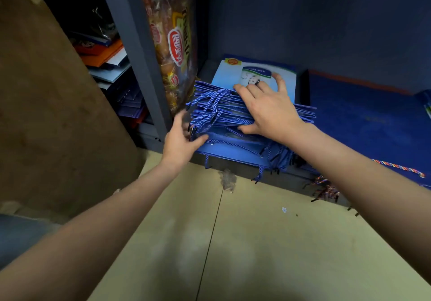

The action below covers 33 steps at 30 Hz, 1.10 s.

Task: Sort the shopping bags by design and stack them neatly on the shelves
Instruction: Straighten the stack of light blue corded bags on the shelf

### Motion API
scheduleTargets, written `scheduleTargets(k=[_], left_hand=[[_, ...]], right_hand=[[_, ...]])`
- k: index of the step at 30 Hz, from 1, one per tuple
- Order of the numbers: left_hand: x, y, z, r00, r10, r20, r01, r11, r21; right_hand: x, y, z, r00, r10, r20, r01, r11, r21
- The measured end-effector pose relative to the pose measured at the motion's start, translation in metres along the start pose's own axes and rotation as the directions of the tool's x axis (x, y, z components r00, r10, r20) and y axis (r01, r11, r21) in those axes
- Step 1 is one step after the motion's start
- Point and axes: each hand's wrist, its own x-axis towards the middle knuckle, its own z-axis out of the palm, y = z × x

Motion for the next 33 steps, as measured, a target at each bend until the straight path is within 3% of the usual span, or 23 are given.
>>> scheduleTargets(k=[6, 10, 14, 18, 24, 28, 30, 31, 33], left_hand=[[-0.013, 0.013, 0.002, 0.994, -0.096, 0.051, 0.103, 0.979, -0.173], [-0.016, 0.024, 0.004, 0.942, -0.314, 0.121, 0.337, 0.882, -0.33], [-0.015, 0.035, 0.01, 0.907, -0.418, 0.048, 0.402, 0.828, -0.392], [-0.021, 0.034, 0.006, 0.928, -0.372, 0.029, 0.368, 0.897, -0.246], [-0.03, 0.027, -0.016, 0.932, -0.338, 0.134, 0.341, 0.94, 0.004], [-0.028, 0.032, -0.023, 0.9, -0.346, 0.265, 0.315, 0.937, 0.153], [-0.027, 0.027, -0.029, 0.973, -0.194, 0.125, 0.132, 0.912, 0.388], [-0.028, 0.025, -0.033, 1.0, -0.016, 0.024, 0.001, 0.856, 0.517], [-0.034, 0.033, -0.039, 0.925, 0.379, -0.018, -0.279, 0.711, 0.645]], right_hand=[[-0.001, -0.003, -0.001, 0.999, -0.012, 0.032, 0.012, 1.0, 0.015], [-0.001, -0.004, -0.003, 0.998, -0.015, 0.054, 0.014, 1.0, 0.017], [-0.001, -0.006, -0.005, 0.997, -0.016, 0.08, 0.016, 1.0, 0.005], [0.0, -0.005, -0.008, 0.994, -0.001, 0.106, 0.0, 1.0, 0.011], [0.002, -0.006, -0.012, 0.992, -0.001, 0.127, -0.001, 1.0, 0.018], [0.0, -0.009, -0.01, 0.991, -0.006, 0.13, 0.005, 1.0, 0.008], [0.0, -0.009, -0.011, 0.992, -0.008, 0.128, 0.006, 1.0, 0.011], [0.0, -0.009, -0.011, 0.992, -0.007, 0.126, 0.006, 1.0, 0.012], [0.0, -0.009, -0.011, 0.992, -0.008, 0.125, 0.006, 1.0, 0.018]])
